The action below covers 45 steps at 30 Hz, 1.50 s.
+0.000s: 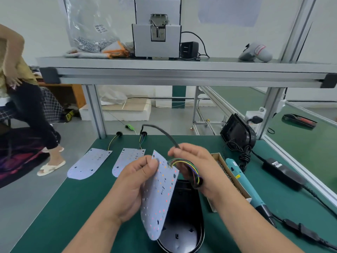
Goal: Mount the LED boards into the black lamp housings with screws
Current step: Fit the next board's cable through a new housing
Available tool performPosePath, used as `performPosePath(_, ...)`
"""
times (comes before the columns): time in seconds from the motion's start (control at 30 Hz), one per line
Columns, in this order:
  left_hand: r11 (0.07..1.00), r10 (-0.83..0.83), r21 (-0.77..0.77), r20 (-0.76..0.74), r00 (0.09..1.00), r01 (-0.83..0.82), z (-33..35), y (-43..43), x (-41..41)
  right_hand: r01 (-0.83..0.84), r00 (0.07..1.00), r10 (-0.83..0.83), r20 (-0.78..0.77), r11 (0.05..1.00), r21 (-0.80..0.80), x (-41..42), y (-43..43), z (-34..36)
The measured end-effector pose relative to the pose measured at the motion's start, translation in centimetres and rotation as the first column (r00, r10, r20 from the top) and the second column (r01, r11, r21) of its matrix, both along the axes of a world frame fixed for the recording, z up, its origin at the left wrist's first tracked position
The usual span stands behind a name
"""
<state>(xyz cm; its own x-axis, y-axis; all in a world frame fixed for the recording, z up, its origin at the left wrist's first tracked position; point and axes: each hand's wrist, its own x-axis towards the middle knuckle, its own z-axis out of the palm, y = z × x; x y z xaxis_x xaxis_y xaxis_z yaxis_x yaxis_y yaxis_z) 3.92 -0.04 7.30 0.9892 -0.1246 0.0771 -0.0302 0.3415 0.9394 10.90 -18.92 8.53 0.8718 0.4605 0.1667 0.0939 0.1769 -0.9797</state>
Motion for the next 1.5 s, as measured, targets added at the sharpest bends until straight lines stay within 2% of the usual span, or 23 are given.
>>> performPosePath(0.1,0.996,-0.057,-0.064,0.000,0.998,0.057,-0.1,-0.4,0.1,-0.174,0.969,0.189,0.162,0.980,-0.102,-2.5,-2.1,-0.5)
performPosePath(0.17,0.993,-0.097,-0.057,0.028,0.995,0.099,-0.2,-0.7,-0.1,-0.161,0.949,0.227,0.219,0.946,-0.280,-3.3,-3.3,-0.3)
performPosePath(0.23,0.994,-0.085,-0.058,0.050,0.995,0.088,-0.1,-0.7,-0.3,-0.150,0.939,0.258,0.226,0.902,-0.406,-3.4,-4.3,-0.5)
performPosePath(0.33,0.997,-0.040,-0.069,0.053,0.998,0.044,0.1,-0.8,-0.5,-0.148,0.950,0.261,0.174,0.862,-0.485,-3.7,-4.8,-0.1)
performPosePath(0.4,0.996,-0.059,-0.063,0.066,0.996,0.063,0.3,-0.6,-0.7,-0.099,0.980,0.167,0.109,0.882,-0.461,-3.3,-4.2,0.1)
performPosePath(0.47,0.987,-0.152,-0.026,0.118,0.981,0.156,0.5,-0.4,-1.0,-0.031,0.998,0.052,0.047,0.928,-0.372,-1.6,-2.6,-0.3)
performPosePath(0.53,0.963,-0.268,0.075,0.149,0.952,0.260,0.7,-0.5,-1.4,-0.016,0.995,-0.012,-0.103,0.962,-0.272,0.6,-0.4,-0.4)
performPosePath(0.63,0.888,-0.425,0.237,0.102,0.899,0.393,0.3,-0.8,-1.7,-0.084,0.967,0.058,-0.248,0.992,-0.094,2.6,2.7,0.5)
performPosePath(0.7,0.845,-0.496,0.261,0.060,0.866,0.466,0.2,-0.7,-1.8,-0.097,0.969,0.098,-0.225,0.995,0.017,3.4,3.8,1.0)
performPosePath(0.83,0.859,-0.511,0.111,0.124,0.851,0.500,0.6,0.6,-1.7,0.038,0.989,-0.039,-0.143,0.999,-0.011,4.6,3.5,1.3)
performPosePath(0.93,0.911,-0.405,0.019,0.226,0.886,0.412,1.2,1.8,-1.5,0.016,0.989,-0.008,-0.147,0.999,0.051,5.4,0.5,0.7)
performPosePath(0.97,0.935,-0.344,-0.001,0.252,0.905,0.356,1.3,2.0,-1.5,-0.005,0.996,0.005,-0.091,1.000,-0.004,5.5,-0.7,0.4)
performPosePath(1.03,0.975,-0.196,-0.040,0.292,0.936,0.217,1.5,2.0,-1.3,0.077,0.991,-0.037,0.127,0.944,-0.321,5.8,-2.4,-0.1)
performPosePath(1.1,0.993,-0.062,-0.081,0.298,0.953,0.090,1.8,1.6,-1.2,0.326,0.909,-0.065,0.411,0.725,-0.607,6.2,-2.5,-0.8)
performPosePath(1.13,0.994,-0.011,-0.098,0.295,0.955,0.042,2.0,1.4,-1.3,0.459,0.846,-0.072,0.528,0.602,-0.653,6.3,-2.3,-1.1)
performPosePath(1.2,0.992,0.075,-0.124,0.301,0.951,-0.039,2.2,1.3,-1.4,0.673,0.702,-0.057,0.710,0.378,-0.636,6.7,-2.3,-1.5)
performPosePath(1.23,0.986,0.112,-0.151,0.309,0.944,-0.068,2.4,1.6,-1.4,0.732,0.651,-0.050,0.758,0.305,-0.609,6.8,-2.5,-1.5)
performPosePath(1.27,0.976,0.156,-0.193,0.307,0.939,-0.099,2.6,1.9,-1.4,0.760,0.626,-0.062,0.777,0.272,-0.591,6.9,-3.0,-1.5)
performPosePath(1.37,0.917,0.317,-0.318,0.214,0.924,-0.241,2.6,2.4,-0.6,0.772,0.616,-0.156,0.772,0.318,-0.551,6.7,-4.8,-0.8)
performPosePath(1.47,0.888,0.385,-0.309,0.097,0.918,-0.340,1.8,1.7,0.3,0.782,0.591,-0.175,0.787,0.361,-0.508,5.6,-5.6,-0.4)
performPosePath(1.5,0.894,0.378,-0.285,0.062,0.924,-0.347,1.5,1.5,0.5,0.784,0.580,-0.204,0.789,0.403,-0.472,5.1,-5.5,-0.4)
